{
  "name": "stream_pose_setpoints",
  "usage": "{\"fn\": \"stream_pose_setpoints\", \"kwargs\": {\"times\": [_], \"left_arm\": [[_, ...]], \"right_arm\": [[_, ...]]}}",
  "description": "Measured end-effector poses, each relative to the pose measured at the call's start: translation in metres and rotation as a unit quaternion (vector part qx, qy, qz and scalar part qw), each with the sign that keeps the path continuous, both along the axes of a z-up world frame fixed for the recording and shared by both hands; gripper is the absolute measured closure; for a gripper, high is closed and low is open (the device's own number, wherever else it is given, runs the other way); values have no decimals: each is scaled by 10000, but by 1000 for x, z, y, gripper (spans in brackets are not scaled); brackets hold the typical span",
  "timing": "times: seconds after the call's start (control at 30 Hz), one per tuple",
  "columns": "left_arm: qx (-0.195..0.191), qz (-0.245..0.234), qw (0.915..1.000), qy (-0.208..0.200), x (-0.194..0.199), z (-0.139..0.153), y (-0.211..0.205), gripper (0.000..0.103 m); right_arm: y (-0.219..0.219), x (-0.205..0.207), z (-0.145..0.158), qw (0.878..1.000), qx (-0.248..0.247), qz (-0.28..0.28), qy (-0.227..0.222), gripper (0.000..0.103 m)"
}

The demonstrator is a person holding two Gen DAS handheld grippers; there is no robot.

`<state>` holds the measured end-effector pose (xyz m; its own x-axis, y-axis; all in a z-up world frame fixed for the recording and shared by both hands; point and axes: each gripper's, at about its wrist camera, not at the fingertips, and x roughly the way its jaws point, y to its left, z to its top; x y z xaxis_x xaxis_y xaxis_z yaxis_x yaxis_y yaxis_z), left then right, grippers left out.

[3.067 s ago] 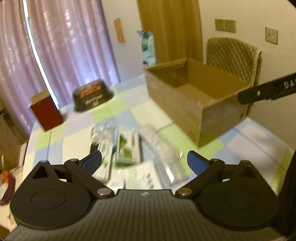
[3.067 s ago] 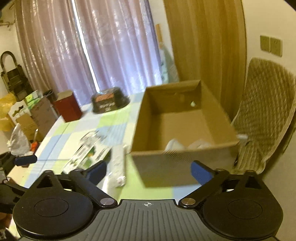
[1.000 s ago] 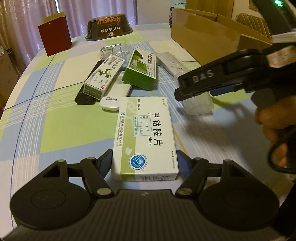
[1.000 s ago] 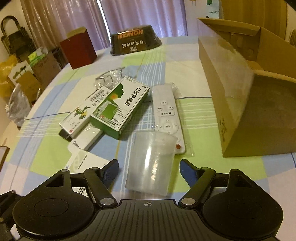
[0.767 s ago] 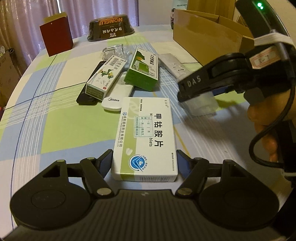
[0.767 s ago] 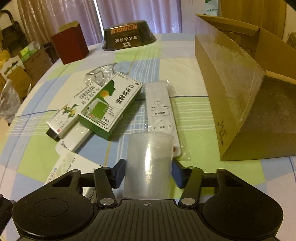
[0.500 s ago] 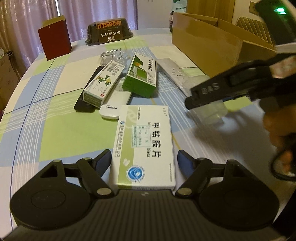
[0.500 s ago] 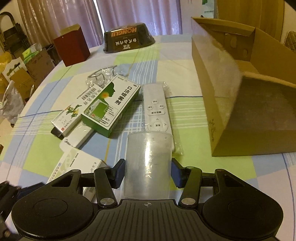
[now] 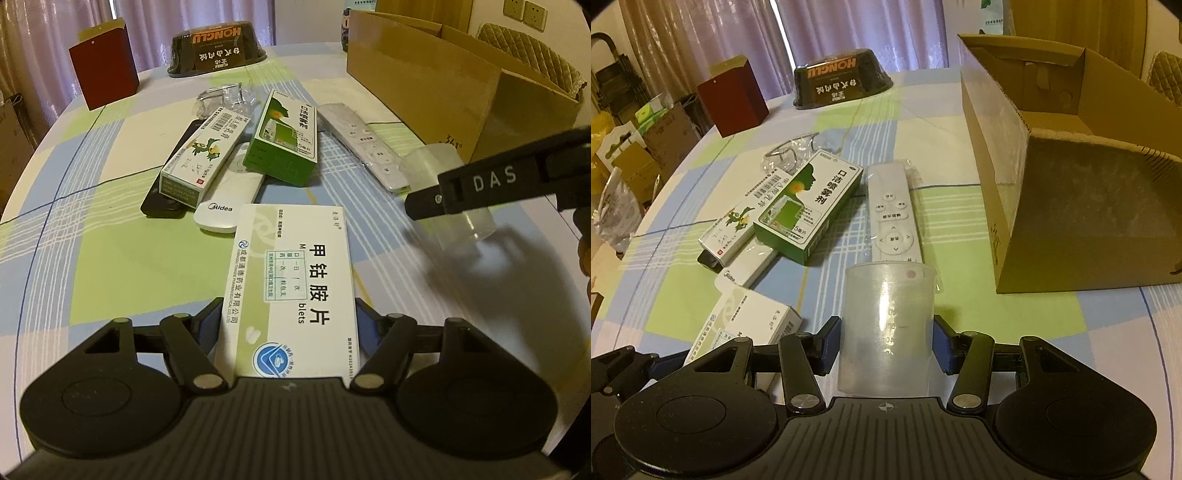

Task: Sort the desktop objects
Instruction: 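Lift the medicine box and clear cup with both tools toward the cardboard box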

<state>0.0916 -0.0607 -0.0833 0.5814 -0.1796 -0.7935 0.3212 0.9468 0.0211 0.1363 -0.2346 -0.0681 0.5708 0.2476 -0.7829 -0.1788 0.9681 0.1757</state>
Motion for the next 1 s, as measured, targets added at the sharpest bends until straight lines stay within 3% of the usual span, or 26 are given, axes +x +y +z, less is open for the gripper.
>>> {"fn": "stream_pose_setpoints", "kwargs": {"times": [1.0], "left_arm": [[-209,-361,9973,-606,-40,84,-26,36]], "right_arm": [[-45,-67,70,9970,252,-442,-576,52]]}}
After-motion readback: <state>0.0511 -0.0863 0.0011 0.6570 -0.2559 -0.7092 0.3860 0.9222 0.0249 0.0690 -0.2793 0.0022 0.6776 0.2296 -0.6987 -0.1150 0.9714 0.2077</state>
